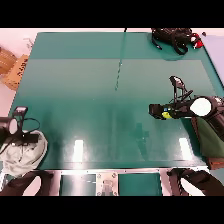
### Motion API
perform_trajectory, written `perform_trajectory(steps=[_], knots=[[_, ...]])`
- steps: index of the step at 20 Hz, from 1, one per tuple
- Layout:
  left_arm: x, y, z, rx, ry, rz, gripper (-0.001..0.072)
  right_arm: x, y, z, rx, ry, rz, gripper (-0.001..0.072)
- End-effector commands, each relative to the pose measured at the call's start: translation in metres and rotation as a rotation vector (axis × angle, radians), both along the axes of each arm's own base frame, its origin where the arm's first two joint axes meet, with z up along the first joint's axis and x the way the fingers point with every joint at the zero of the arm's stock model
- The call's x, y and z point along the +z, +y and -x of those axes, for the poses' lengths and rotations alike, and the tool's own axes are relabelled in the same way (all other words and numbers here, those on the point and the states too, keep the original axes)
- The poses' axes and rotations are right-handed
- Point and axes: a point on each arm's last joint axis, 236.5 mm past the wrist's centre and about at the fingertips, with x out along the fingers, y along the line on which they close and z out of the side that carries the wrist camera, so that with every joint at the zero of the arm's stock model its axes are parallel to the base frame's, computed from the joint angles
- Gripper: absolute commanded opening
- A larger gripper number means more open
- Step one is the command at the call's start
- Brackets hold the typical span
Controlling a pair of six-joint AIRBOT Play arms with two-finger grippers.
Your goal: Fold the shirts.
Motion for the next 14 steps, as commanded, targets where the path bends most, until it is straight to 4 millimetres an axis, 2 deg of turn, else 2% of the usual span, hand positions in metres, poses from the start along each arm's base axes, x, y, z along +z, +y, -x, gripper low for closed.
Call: perform_trajectory(steps=[1,3,4,6,8,9,11,12,14], knots=[[0.047,-0.046,-0.043,-0.098,-0.119,0.19,0.0019,0.0,0.0,0.0,0.001,0.0,0.0,0.0018],[0.108,-0.087,-0.078,-0.203,-0.246,0.266,0.0019,0.001,0.001,0.0,-0.001,-0.002,-0.005,0.0017],[0.14,-0.114,-0.094,-0.279,-0.323,0.296,0.0019,0.0,0.001,0.001,0.001,0.002,-0.005,0.0018],[0.196,-0.177,-0.111,-0.409,-0.474,0.395,0.0019,-0.001,0.001,0.003,0.005,0.011,-0.003,0.0018],[0.227,-0.238,-0.115,-0.5,-0.579,0.519,0.0019,0.001,0.001,0.002,0.058,-0.011,0.017,0.0019],[0.231,-0.264,-0.114,-0.529,-0.598,0.575,0.0019,0.004,0.001,0.0,0.06,-0.021,0.018,0.0018],[0.225,-0.318,-0.113,-0.596,-0.592,0.677,0.0019,0.014,0.002,-0.006,0.062,-0.046,0.014,0.0018],[0.215,-0.342,-0.113,-0.625,-0.573,0.71,0.002,0.021,0.003,-0.01,0.062,-0.062,0.011,0.0018],[0.177,-0.381,-0.115,-0.655,-0.494,0.735,0.0022,0.033,0.005,-0.017,0.061,-0.093,0.005,0.0019]])
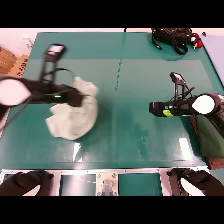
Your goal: Fold the shirts.
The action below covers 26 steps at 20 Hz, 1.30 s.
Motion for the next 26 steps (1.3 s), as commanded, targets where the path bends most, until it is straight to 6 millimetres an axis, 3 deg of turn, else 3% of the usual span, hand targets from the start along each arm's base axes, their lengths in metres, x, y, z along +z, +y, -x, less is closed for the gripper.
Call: perform_trajectory(steps=[1,2,3,5,6,8,10,11,14,16,18,21,25,26], knots=[[-0.036,-0.082,0.002,-0.096,0.07,0.082,0.0058,0.018,0.002,-0.01,0.008,-0.048,-0.006,0.0055],[-0.056,-0.092,0.0,-0.098,0.109,0.08,0.0452,0.021,0.002,-0.011,0.008,-0.054,-0.007,0.0192],[-0.069,-0.096,-0.004,-0.085,0.142,0.084,0.072,0.022,0.002,-0.012,0.008,-0.056,-0.008,0.0281],[-0.08,-0.086,-0.013,-0.061,0.165,0.068,0.0708,0.022,0.002,-0.012,0.006,-0.056,-0.008,0.0296],[-0.078,-0.071,-0.019,-0.058,0.172,0.045,0.0708,0.022,-0.001,-0.012,-0.003,-0.053,-0.01,0.0305],[-0.076,-0.018,-0.029,-0.022,0.221,-0.062,0.0708,0.021,-0.011,-0.016,-0.033,-0.047,-0.007,0.0434],[-0.078,0.044,-0.035,0.054,0.283,-0.161,0.0707,0.015,-0.014,-0.019,-0.013,-0.039,-0.014,0.0437],[-0.082,0.071,-0.033,0.1,0.332,-0.188,0.0708,0.009,-0.008,-0.021,0.009,-0.021,-0.038,0.0487],[-0.114,0.136,-0.012,0.216,0.502,-0.234,0.0708,-0.026,0.018,-0.026,0.089,0.073,-0.113,0.051],[-0.147,0.158,0.003,0.275,0.577,-0.225,0.0707,-0.049,0.037,-0.032,0.139,0.139,-0.176,0.0512],[-0.18,0.162,0.008,0.333,0.587,-0.182,0.0707,-0.061,0.054,-0.049,0.175,0.166,-0.234,0.0513],[-0.217,0.133,0.018,0.335,0.612,-0.049,0.0707,-0.07,0.074,-0.074,0.22,0.205,-0.303,0.0516],[-0.231,0.082,0.033,0.26,0.693,0.18,0.0703,-0.069,0.098,-0.098,0.274,0.229,-0.369,0.0521],[-0.233,0.08,0.036,0.246,0.695,0.185,0.0508,-0.069,0.102,-0.106,0.274,0.224,-0.383,0.0521]])
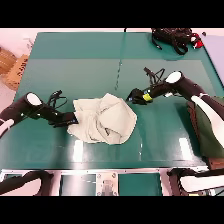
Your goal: Fold the shirts.
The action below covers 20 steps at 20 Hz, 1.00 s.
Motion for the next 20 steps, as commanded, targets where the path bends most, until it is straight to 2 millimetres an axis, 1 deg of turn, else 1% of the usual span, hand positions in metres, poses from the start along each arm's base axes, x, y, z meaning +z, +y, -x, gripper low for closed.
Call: perform_trajectory(steps=[1,2,3,5,8,10,11,12,13,14,15,16,17,18,19,20], knots=[[-0.012,-0.021,0.01,-0.03,-0.007,0.111,0.0175,0.0,0.025,-0.024,0.031,0.008,-0.082,0.0522],[-0.011,-0.02,0.013,-0.064,-0.01,0.112,0.0029,-0.003,0.031,-0.031,0.037,0.009,-0.092,0.0536],[-0.011,-0.017,0.015,-0.069,-0.004,0.108,0.0022,-0.005,0.038,-0.034,0.055,0.019,-0.102,0.0549],[-0.01,-0.007,0.015,-0.067,0.004,0.098,0.0022,-0.014,0.053,-0.036,0.108,0.043,-0.108,0.0549],[-0.009,0.002,0.013,-0.036,0.011,0.103,0.0022,-0.035,0.078,-0.037,0.15,0.075,-0.106,0.0548],[-0.009,0.002,0.013,-0.037,0.012,0.104,0.0022,-0.05,0.091,-0.034,0.17,0.1,-0.102,0.0548],[-0.009,0.002,0.013,-0.038,0.012,0.103,0.0022,-0.054,0.098,-0.03,0.186,0.112,-0.105,0.0511],[-0.009,0.002,0.013,-0.039,0.011,0.103,0.0022,-0.054,0.102,-0.028,0.201,0.12,-0.113,0.0281],[-0.009,0.003,0.012,-0.045,0.009,0.096,0.0021,-0.05,0.102,-0.029,0.212,0.114,-0.118,0.0077],[-0.007,0.007,0.01,-0.07,0.003,0.076,0.0021,-0.04,0.1,-0.033,0.224,0.101,-0.13,0.0018],[-0.002,0.013,0.005,-0.086,-0.001,0.049,0.002,-0.026,0.096,-0.038,0.236,0.087,-0.142,0.0017],[0.009,0.02,-0.003,-0.093,-0.009,0.018,0.002,-0.004,0.087,-0.045,0.247,0.061,-0.154,0.0016],[0.026,0.028,-0.015,-0.105,-0.043,-0.022,0.002,0.021,0.077,-0.053,0.241,0.022,-0.163,0.0016],[0.051,0.037,-0.03,-0.11,-0.107,-0.068,0.002,0.053,0.063,-0.064,0.221,-0.043,-0.169,0.0016],[0.081,0.045,-0.046,-0.096,-0.187,-0.112,0.0019,0.085,0.046,-0.072,0.193,-0.116,-0.164,0.0016],[0.115,0.055,-0.061,-0.08,-0.283,-0.163,0.0019,0.116,0.025,-0.076,0.166,-0.188,-0.141,0.0016]])
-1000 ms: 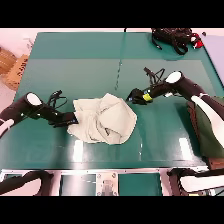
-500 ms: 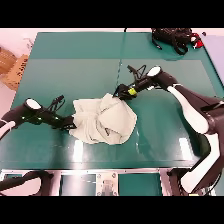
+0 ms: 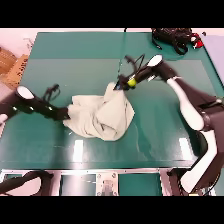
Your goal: Fold the shirts.
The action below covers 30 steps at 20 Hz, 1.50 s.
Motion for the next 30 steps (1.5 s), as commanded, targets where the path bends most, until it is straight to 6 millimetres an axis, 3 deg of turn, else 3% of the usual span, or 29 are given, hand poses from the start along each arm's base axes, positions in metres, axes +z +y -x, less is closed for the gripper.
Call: perform_trajectory(steps=[1,3,5,7,10,12,14,15,17,19,22,24,27,29,30], knots=[[0.102,0.039,-0.037,0.059,-0.255,-0.173,0.002,0.099,-0.062,-0.008,-0.072,-0.199,0.034,0.0017],[0.186,0.051,-0.044,0.131,-0.467,-0.214,0.002,0.157,-0.109,0.005,-0.132,-0.337,0.114,0.0017],[0.265,0.053,-0.033,0.195,-0.657,-0.202,0.002,0.214,-0.148,0.025,-0.223,-0.473,0.181,0.0017],[0.342,0.052,-0.012,0.242,-0.857,-0.175,0.002,0.276,-0.177,0.057,-0.312,-0.624,0.213,0.0017],[0.45,0.048,0.036,0.268,-1.136,-0.138,0.002,0.36,-0.202,0.113,-0.445,-0.864,0.239,0.0017],[0.497,0.042,0.063,0.263,-1.252,-0.113,0.002,0.403,-0.203,0.154,-0.499,-1.01,0.246,0.0018],[0.519,0.042,0.076,0.263,-1.317,-0.113,0.002,0.424,-0.193,0.191,-0.5,-1.091,0.248,0.0017],[0.516,0.042,0.073,0.248,-1.315,-0.129,0.002,0.425,-0.19,0.203,-0.509,-1.089,0.239,0.0017],[0.49,0.041,0.052,0.211,-1.22,-0.155,0.002,0.403,-0.188,0.211,-0.519,-1.018,0.229,0.0017],[0.453,0.038,0.014,0.192,-1.107,-0.14,0.0021,0.348,-0.19,0.208,-0.515,-0.868,0.235,0.0018],[0.373,0.018,-0.054,0.091,-0.934,-0.076,0.0021,0.228,-0.198,0.193,-0.542,-0.575,0.236,0.0018],[0.31,-0.011,-0.09,0.004,-0.798,0.049,0.0022,0.134,-0.205,0.181,-0.589,-0.384,0.232,0.0018],[0.198,-0.03,-0.144,0.036,-0.582,0.158,0.0022,-0.004,-0.222,0.178,-0.725,-0.158,0.262,0.0018],[0.117,-0.043,-0.166,0.041,-0.437,0.156,0.0022,-0.063,-0.231,0.182,-0.787,-0.046,0.291,0.0018],[0.088,-0.052,-0.172,0.034,-0.394,0.156,0.0022,-0.082,-0.235,0.182,-0.798,0.001,0.31,0.0018]])
